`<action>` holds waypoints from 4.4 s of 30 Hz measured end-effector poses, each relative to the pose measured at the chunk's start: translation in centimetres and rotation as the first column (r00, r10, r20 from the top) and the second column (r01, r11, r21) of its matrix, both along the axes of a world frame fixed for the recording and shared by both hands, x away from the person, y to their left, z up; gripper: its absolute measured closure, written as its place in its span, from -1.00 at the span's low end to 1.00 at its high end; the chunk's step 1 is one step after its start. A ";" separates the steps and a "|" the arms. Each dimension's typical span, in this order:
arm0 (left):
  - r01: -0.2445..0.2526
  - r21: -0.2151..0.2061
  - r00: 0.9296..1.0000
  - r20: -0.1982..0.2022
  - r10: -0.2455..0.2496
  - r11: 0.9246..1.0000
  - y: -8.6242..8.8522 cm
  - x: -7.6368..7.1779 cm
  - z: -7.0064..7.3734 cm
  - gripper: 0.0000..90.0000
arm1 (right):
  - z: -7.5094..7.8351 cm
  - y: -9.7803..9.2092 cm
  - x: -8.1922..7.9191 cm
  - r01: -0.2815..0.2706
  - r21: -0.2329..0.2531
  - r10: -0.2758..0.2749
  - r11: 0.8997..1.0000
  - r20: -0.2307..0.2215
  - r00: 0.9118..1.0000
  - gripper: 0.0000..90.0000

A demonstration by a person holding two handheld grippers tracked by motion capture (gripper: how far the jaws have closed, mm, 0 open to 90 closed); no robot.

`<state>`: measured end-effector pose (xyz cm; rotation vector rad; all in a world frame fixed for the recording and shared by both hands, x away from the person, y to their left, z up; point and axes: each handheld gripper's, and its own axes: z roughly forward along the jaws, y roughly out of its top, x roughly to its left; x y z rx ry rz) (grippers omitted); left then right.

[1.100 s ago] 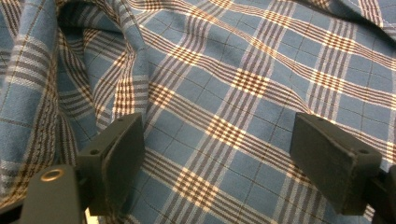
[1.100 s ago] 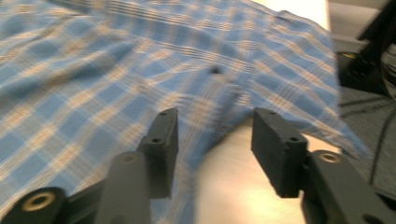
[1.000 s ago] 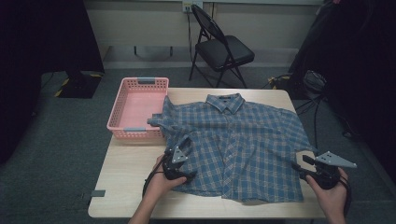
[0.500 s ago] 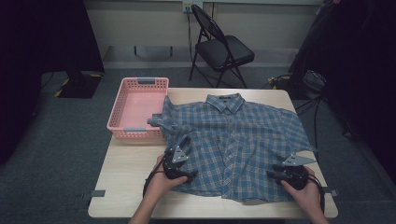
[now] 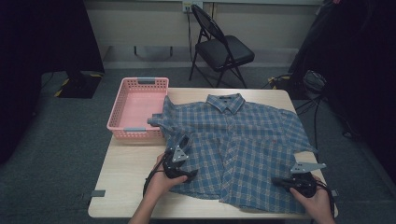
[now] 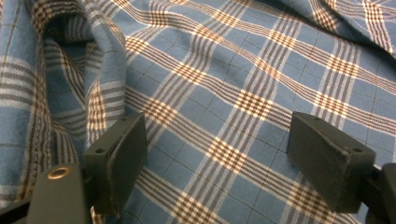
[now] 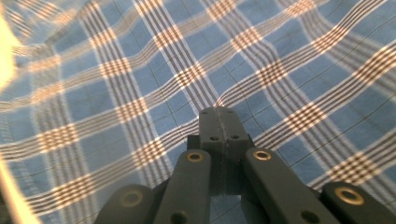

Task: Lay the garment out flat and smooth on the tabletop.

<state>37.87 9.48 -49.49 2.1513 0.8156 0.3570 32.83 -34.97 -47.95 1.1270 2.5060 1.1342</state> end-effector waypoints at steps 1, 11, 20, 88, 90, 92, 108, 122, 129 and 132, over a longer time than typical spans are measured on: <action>0.000 0.000 1.000 0.001 0.000 1.000 0.0 0.0 0.1 -0.56 | 0.3 -0.3 -0.2 0.028 0.034 -0.029 0.999 0.024 0.999 0.97; -0.002 -0.003 1.000 0.002 0.002 1.000 -0.1 0.2 -0.2 -0.55 | -1.3 1.1 3.1 0.140 -0.053 -0.133 0.989 0.122 0.984 0.17; -0.003 0.000 1.000 0.004 0.003 1.000 0.0 0.2 0.0 -0.54 | -0.9 1.0 2.0 0.066 -0.050 -0.062 0.997 0.070 0.996 1.00; -0.017 -0.001 1.000 -0.005 0.017 1.000 -0.1 0.6 -0.2 -0.52 | 0.8 2.3 2.0 0.049 0.055 -0.056 0.997 0.136 0.989 1.00; -0.015 -0.004 1.000 -0.006 0.015 1.000 0.0 0.5 -0.2 -0.52 | 0.8 2.1 1.8 0.036 0.059 -0.042 0.998 0.111 0.993 1.00; -0.014 -0.006 1.000 -0.007 0.014 1.000 0.0 0.5 -0.1 -0.52 | 0.7 2.0 1.6 0.021 0.080 -0.028 0.997 0.090 0.996 1.00; -0.016 -0.023 1.000 0.010 0.016 1.000 0.1 0.4 0.7 -0.52 | 1.4 0.1 -0.5 0.064 0.185 -0.083 0.981 0.100 0.992 0.57; -0.020 -0.020 1.000 0.006 0.020 1.000 0.4 0.5 0.5 -0.52 | -1.0 3.5 1.9 0.059 -0.102 -0.043 0.993 0.151 0.988 0.68; -0.021 -0.023 1.000 0.004 0.021 1.000 0.4 0.4 0.5 -0.52 | -0.9 3.1 0.8 -0.011 -0.051 0.015 0.999 0.084 0.996 1.00; -0.023 -0.026 1.000 0.001 0.023 0.999 0.5 0.4 0.6 -0.52 | -0.8 2.9 0.3 -0.038 -0.025 0.040 0.999 0.044 0.998 1.00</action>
